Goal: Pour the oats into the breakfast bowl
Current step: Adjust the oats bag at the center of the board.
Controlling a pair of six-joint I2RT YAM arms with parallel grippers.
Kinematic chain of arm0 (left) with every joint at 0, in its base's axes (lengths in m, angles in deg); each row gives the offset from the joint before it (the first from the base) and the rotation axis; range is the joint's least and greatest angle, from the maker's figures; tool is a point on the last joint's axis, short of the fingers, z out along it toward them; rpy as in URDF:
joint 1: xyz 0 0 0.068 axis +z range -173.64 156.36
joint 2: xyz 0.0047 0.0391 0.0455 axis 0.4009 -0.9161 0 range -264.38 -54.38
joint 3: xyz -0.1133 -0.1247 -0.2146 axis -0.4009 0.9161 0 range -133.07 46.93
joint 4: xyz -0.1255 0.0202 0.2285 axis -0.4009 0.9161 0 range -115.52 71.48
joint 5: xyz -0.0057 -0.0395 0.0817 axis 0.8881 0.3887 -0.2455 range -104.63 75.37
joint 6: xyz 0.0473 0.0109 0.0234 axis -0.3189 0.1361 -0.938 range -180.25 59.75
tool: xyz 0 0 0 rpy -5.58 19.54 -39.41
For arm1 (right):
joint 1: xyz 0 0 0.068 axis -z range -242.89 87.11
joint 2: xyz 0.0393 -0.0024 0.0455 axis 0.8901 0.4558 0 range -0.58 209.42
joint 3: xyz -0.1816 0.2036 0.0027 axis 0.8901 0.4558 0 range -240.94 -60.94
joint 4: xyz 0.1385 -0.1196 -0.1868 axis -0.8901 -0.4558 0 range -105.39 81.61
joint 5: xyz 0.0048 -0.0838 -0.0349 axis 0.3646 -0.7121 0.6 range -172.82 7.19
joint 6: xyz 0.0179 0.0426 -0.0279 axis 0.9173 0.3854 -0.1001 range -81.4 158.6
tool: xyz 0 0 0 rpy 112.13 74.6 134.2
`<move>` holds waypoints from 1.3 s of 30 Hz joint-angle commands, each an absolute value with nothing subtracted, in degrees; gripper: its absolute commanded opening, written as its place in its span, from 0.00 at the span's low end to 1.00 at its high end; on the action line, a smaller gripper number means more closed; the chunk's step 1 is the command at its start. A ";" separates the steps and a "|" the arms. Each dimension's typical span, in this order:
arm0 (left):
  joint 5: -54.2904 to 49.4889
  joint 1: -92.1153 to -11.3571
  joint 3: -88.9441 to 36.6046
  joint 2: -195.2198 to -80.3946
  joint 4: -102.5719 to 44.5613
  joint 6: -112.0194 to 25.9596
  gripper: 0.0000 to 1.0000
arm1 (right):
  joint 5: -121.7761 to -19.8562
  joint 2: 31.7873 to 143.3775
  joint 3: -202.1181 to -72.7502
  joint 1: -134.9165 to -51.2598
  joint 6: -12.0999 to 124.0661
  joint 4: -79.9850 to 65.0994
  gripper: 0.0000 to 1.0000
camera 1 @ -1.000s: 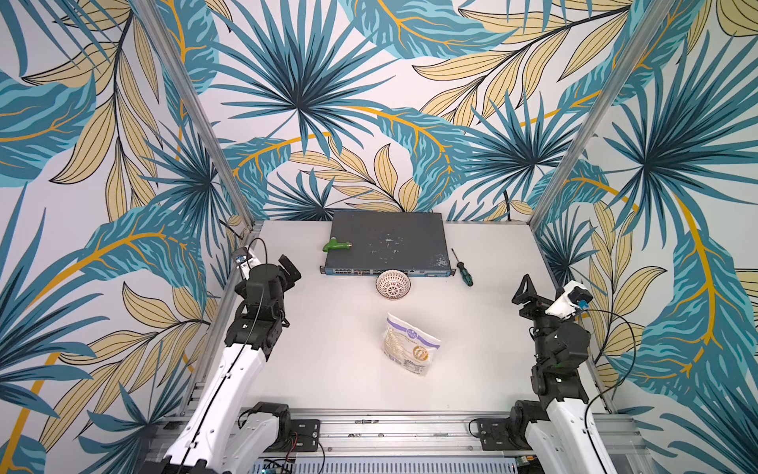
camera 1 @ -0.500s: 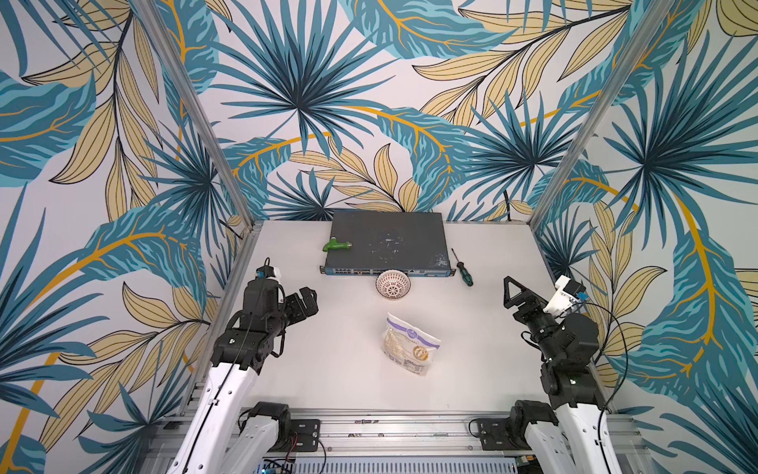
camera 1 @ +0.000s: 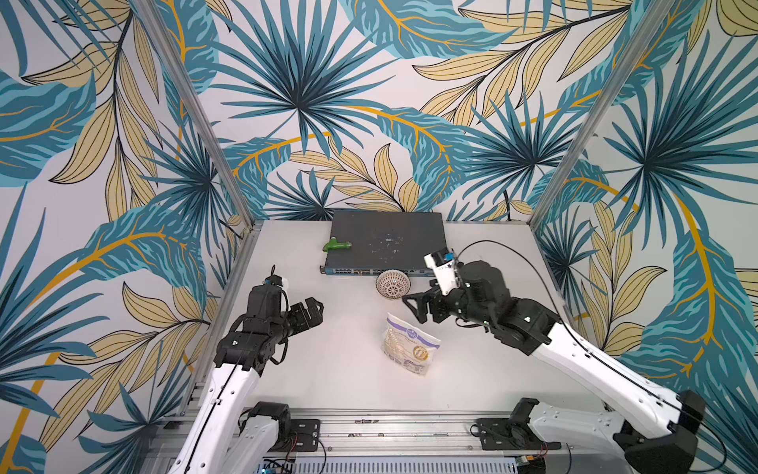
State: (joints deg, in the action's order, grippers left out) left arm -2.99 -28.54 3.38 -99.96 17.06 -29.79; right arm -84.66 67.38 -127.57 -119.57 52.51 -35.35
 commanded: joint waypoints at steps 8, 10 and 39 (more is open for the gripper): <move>-3.11 -28.58 4.52 -98.59 18.47 -28.86 1.00 | -98.37 76.83 -129.12 -125.61 42.71 -47.50 0.89; -3.20 -28.56 4.57 -98.48 18.31 -28.55 1.00 | -99.23 77.54 -128.89 -125.79 42.65 -48.73 0.80; -10.74 -51.89 -25.51 -148.64 3.79 -14.34 0.67 | -95.34 60.76 -115.01 -126.54 51.22 -41.28 0.71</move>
